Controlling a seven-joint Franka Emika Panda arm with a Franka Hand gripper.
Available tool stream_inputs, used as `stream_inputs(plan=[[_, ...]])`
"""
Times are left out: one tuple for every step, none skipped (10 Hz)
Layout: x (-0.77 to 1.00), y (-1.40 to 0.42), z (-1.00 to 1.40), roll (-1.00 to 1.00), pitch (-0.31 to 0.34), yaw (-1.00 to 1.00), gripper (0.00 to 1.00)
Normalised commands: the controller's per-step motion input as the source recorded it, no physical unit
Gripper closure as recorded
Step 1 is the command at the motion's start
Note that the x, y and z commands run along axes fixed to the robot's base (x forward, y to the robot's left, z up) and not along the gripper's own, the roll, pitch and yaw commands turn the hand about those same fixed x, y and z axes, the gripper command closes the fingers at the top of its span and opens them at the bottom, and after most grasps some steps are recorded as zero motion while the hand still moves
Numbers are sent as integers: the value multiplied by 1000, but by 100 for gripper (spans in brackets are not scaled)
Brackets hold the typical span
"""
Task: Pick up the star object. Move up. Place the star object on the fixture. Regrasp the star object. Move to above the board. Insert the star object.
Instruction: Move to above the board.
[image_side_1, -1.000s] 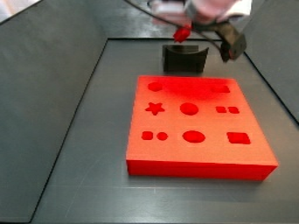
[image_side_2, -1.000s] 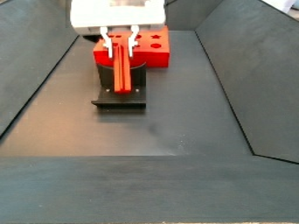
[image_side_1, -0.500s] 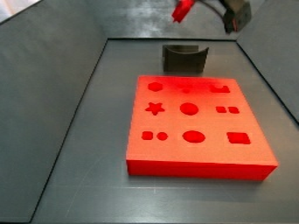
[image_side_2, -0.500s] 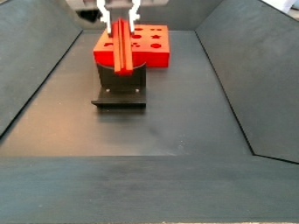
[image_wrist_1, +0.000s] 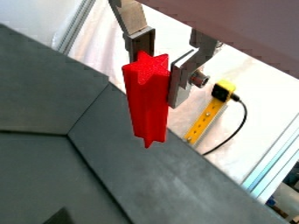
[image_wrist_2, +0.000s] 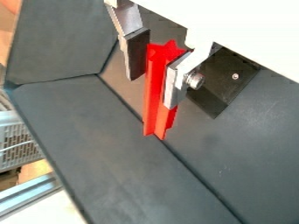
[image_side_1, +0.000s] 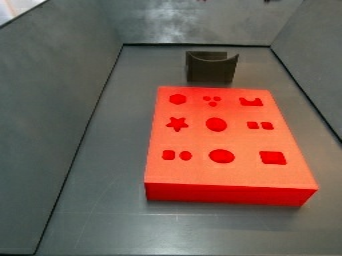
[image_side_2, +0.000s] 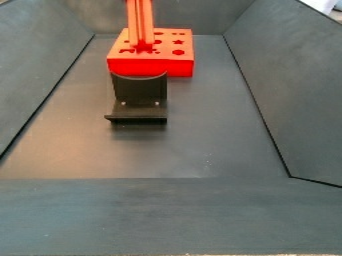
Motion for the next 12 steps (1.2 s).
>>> stream_inputs(plan=[[-89, 102, 1000, -62, 3, 15, 100], [-90, 97, 1000, -56, 11, 8, 100], [-87, 86, 1000, -61, 22, 1, 100], [-86, 82, 1000, -67, 27, 1, 100], [-84, 73, 1000, -70, 41, 1, 100], [-75, 65, 996, -73, 49, 4, 100], [-47, 39, 748, -72, 68, 9, 100], [-24, 19, 565, -72, 84, 16, 100], [-3, 10, 386, -76, 104, 25, 100], [10, 4, 211, -75, 129, 35, 100], [-260, -1000, -128, -1000, -7, -89, 100], [-260, -1000, -122, -1000, -14, -87, 100]])
